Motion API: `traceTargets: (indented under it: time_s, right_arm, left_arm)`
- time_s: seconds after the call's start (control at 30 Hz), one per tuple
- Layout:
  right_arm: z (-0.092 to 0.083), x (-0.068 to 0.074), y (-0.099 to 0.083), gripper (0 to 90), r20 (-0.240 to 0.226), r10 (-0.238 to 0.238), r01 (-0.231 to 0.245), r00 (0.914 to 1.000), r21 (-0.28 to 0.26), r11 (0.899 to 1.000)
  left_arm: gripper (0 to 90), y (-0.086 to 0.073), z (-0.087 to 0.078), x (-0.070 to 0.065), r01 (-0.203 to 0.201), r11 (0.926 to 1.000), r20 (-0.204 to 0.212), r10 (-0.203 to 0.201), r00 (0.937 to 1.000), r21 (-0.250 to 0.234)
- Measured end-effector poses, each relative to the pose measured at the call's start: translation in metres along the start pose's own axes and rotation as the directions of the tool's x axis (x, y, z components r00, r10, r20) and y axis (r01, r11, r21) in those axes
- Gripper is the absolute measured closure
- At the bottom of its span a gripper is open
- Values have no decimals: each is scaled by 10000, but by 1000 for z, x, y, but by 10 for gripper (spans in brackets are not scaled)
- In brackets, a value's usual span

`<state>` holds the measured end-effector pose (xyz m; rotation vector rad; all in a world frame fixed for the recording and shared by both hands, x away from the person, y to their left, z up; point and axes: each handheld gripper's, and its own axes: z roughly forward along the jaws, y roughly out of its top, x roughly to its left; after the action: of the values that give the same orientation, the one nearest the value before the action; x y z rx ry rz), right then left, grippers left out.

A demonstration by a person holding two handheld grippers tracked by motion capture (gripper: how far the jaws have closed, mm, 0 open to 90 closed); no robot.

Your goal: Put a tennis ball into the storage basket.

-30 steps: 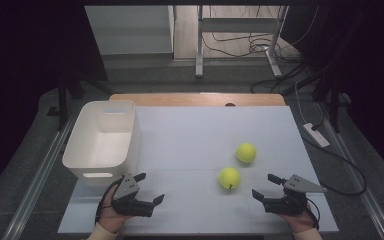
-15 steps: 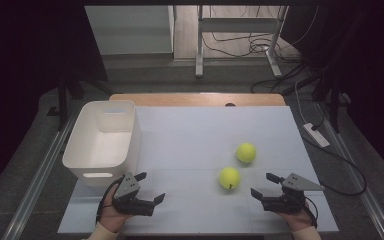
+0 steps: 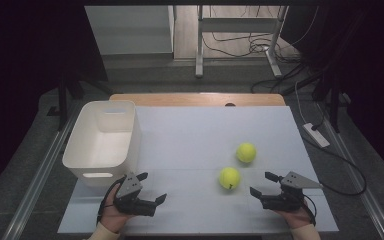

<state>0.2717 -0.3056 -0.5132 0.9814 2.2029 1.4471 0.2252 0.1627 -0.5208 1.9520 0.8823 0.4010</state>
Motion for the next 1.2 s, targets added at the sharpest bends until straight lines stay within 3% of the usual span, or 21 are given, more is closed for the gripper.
traceTargets:
  time_s: [0.67, 0.9, 1.2]
  right_arm:
    - [-5, 1, -1, 143, 213, 142, -139, 9997, -166, 9998]
    - [-4, 1, -1, 143, 237, 78, -76, 9997, -101, 9999]
    - [-5, 1, -1, 143, 244, 90, -88, 9997, -81, 9999]
  left_arm:
    - [42, 16, 10, -6, 3, 9999, 193, -6, 9998, 165]
    - [43, 22, 12, -7, 120, 9997, 493, -129, 9987, 190]
    - [44, 28, 17, -9, 18, 9998, 583, -29, 9983, 188]
